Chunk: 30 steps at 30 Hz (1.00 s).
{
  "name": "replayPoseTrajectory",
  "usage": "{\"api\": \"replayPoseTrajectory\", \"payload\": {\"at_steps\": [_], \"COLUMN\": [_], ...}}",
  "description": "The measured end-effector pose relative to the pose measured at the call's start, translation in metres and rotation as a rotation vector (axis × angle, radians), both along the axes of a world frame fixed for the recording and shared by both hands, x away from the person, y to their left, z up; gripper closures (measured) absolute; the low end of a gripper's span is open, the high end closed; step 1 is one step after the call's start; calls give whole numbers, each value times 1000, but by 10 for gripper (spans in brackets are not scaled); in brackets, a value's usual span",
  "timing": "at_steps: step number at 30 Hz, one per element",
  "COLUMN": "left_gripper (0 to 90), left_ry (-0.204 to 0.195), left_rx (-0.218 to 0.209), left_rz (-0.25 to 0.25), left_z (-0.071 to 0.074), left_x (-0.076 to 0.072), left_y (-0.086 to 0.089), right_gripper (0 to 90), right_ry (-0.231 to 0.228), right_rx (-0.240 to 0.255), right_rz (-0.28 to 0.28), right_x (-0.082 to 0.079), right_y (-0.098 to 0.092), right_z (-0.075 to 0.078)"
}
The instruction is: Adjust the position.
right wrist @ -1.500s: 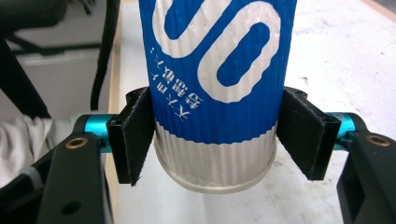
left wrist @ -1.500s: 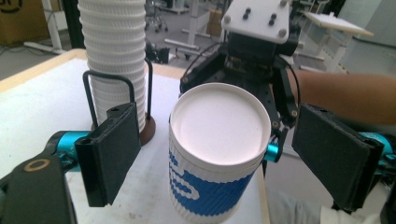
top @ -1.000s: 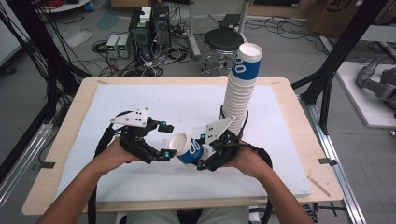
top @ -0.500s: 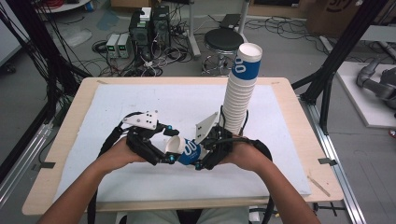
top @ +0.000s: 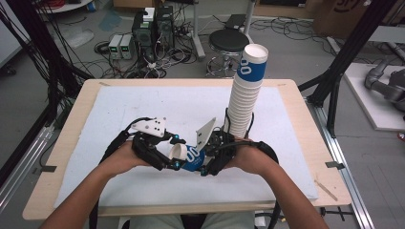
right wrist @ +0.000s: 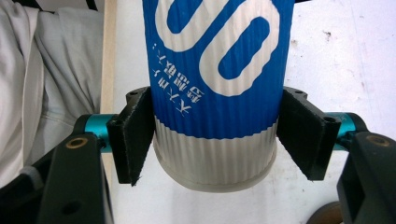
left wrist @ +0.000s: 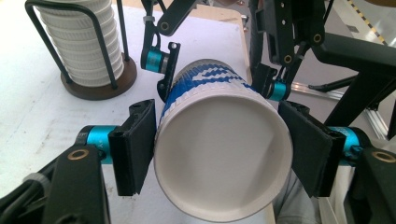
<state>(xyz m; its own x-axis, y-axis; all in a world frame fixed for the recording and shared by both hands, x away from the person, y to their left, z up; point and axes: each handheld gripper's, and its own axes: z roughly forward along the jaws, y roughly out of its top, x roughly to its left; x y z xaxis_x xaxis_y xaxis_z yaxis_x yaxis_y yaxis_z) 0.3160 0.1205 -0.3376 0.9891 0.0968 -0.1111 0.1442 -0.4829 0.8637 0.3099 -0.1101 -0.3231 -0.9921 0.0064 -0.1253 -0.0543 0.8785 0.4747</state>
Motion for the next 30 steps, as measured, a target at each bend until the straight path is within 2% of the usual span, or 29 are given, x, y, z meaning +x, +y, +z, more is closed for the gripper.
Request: {"api": "replayPoseTrajectory", "payload": {"at_steps": [4, 8, 12, 15, 19, 23, 26, 30], "left_gripper": [307, 306, 306, 306, 305, 304, 304, 304], "left_ry": [-12, -17, -6, -6, -22, -29, -39, -53], "left_rx": [-15, -35, -73, -111, -152, -198, -229, -287], "left_rz": [3, 6, 20, 30, 42, 63, 77, 92], "left_z": [-1, -2, -4, -7, -9, -12, -15, -17], "left_x": [-1, -2, -1, -2, -3, -3, -4, -5], "left_y": [2, 4, 9, 15, 23, 31, 36, 43], "right_gripper": [254, 214, 212, 212, 212, 211, 211, 202], "right_ry": [-11, -3, 11, 12, 28, 63, 71, 97], "right_rx": [16, 80, 192, 256, 366, 485, 551, 605], "right_rz": [4, 13, -8, -19, -54, -91, -121, -180], "right_x": [0, 1, 2, 3, 4, 4, 3, 1], "right_y": [-1, -7, -16, -23, -34, -46, -53, -60], "right_z": [-1, -2, 3, 6, 7, 3, -3, -12]}}
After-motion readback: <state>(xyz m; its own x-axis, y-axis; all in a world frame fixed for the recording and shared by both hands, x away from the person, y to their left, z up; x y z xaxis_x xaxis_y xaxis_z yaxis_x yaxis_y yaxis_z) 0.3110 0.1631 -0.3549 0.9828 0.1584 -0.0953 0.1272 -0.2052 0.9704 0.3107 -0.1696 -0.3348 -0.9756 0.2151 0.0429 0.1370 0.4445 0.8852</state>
